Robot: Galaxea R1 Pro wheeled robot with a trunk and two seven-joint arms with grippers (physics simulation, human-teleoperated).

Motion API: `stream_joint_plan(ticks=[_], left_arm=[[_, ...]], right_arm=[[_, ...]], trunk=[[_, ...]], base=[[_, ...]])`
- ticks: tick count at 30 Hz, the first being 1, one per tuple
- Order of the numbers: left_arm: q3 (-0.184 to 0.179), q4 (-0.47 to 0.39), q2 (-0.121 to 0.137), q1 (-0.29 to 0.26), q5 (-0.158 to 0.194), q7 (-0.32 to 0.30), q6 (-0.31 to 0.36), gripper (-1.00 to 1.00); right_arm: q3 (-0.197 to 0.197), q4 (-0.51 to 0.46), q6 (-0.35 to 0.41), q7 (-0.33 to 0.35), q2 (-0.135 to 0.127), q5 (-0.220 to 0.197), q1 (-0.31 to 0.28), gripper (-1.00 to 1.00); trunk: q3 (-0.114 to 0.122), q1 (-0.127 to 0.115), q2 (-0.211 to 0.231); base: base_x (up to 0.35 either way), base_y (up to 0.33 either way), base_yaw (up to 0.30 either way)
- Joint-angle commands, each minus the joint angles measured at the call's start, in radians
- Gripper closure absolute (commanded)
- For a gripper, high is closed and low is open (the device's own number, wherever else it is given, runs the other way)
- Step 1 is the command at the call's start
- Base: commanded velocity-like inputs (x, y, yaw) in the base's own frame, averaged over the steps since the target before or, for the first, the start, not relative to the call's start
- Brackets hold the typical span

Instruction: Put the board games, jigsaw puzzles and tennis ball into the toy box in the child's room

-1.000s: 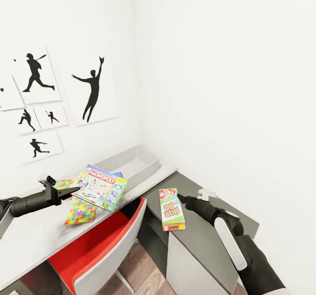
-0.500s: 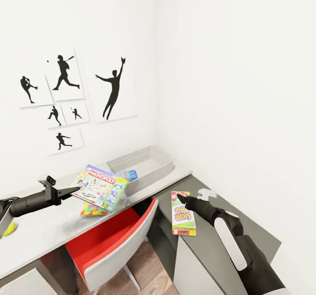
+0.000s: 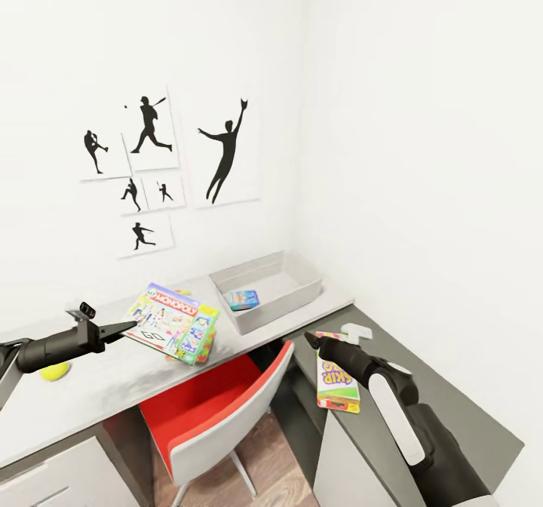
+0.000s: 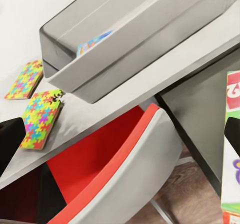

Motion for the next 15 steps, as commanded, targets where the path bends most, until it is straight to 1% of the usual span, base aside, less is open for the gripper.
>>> stream_joint_plan(ticks=[1,7,15], left_arm=[[0.0,0.0,0.0,-0.001,0.0,-0.004,0.011,1.0],[0.0,0.0,0.0,-0.001,0.0,-0.004,0.011,1.0],[0.0,0.0,0.002,-0.001,0.001,-0.004,0.011,1.0]], right_arm=[[0.001,-0.001,0.003,-0.003,-0.001,-0.004,-0.001,-1.0],[-0.006,0.0,0.005,0.003,-0.002,-0.015,-0.001,-1.0],[-0.009,0.001,0.005,0.003,-0.001,-0.019,-0.001,-1.0]], trunk=[[-0.002,0.001,-0.002],[-0.002,0.001,-0.002],[-0.002,0.001,-0.002]], base=[[0.0,0.0,0.032],[0.0,0.0,0.01],[0.0,0.0,0.0]])
